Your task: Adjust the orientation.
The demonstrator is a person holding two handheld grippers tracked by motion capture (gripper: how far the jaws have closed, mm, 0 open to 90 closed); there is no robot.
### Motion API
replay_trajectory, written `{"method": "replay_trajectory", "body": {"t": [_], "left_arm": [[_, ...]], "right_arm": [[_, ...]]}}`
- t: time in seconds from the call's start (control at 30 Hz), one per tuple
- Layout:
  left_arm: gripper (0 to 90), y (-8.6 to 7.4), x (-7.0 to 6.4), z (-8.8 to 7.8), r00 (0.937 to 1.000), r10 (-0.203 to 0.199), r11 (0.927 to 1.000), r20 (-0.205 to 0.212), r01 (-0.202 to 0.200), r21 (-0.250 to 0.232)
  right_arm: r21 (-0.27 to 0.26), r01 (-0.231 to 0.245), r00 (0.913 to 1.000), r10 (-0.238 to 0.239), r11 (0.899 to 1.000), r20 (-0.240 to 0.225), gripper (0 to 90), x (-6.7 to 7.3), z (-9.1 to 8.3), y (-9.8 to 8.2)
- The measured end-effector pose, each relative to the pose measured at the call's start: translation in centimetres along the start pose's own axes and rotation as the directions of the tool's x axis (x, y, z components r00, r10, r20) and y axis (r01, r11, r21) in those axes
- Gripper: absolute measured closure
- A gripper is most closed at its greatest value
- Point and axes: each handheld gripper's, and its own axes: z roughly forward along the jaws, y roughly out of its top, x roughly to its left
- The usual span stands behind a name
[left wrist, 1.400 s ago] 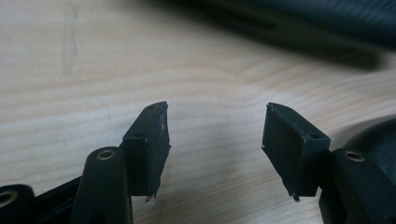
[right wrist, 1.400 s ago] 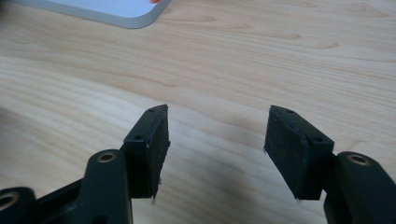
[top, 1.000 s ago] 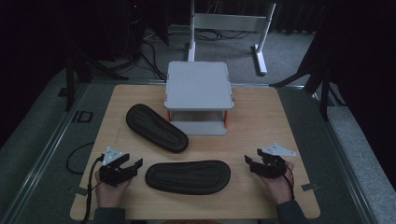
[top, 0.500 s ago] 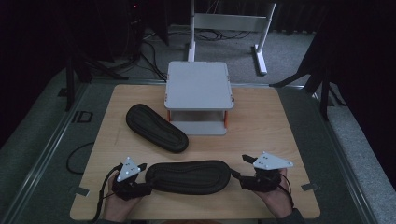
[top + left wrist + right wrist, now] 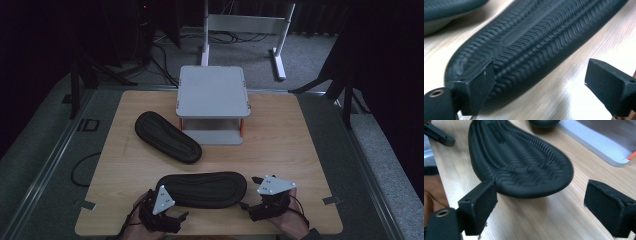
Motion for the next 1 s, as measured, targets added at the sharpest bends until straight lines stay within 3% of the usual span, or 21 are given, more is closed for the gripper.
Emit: {"method": "replay_trajectory", "body": {"t": [0.1,0.23,0.33,0.5,0.57,0.9,1.0], "left_arm": [[9.3,0.3,-0.3,0.3,0.9997,0.021,0.9998,-0.012,-0.021,0.000],[9.3,1.1,-0.6,1.1,0.9954,0.082,0.9966,-0.049,-0.082,0.009],[9.3,1.3,-0.3,1.4,0.9948,0.079,0.9968,-0.063,-0.079,0.009],[12.0,1.7,0.6,1.1,0.9967,0.063,0.9977,-0.051,-0.064,-0.020],[12.1,2.4,1.6,1.0,0.9976,0.051,0.9977,-0.047,-0.053,-0.042],[12.7,3.0,2.2,1.1,0.9972,0.054,0.9968,-0.052,-0.057,-0.055],[13.9,3.2,2.1,1.1,0.9967,0.056,0.9962,-0.059,-0.059,-0.064]], "right_arm": [[0.008,0.008,1.0000,-0.008,1.000,-0.002,10.6,0.2,0.2,-0.2],[0.026,0.043,0.9991,-0.044,0.999,0.002,10.7,0.5,0.9,-0.5],[0.035,0.066,0.9978,-0.066,0.997,-0.006,10.6,0.6,1.3,-0.5],[0.006,0.093,0.9954,-0.093,0.996,-0.024,10.7,0.4,1.6,0.0],[-0.006,0.119,0.9927,-0.119,0.993,-0.022,10.6,0.5,1.9,0.5],[-0.006,0.161,0.9870,-0.161,0.987,0.002,10.7,1.1,2.2,0.7],[-0.025,0.200,0.9797,-0.200,0.979,0.002,10.7,1.7,1.9,0.8]]}}
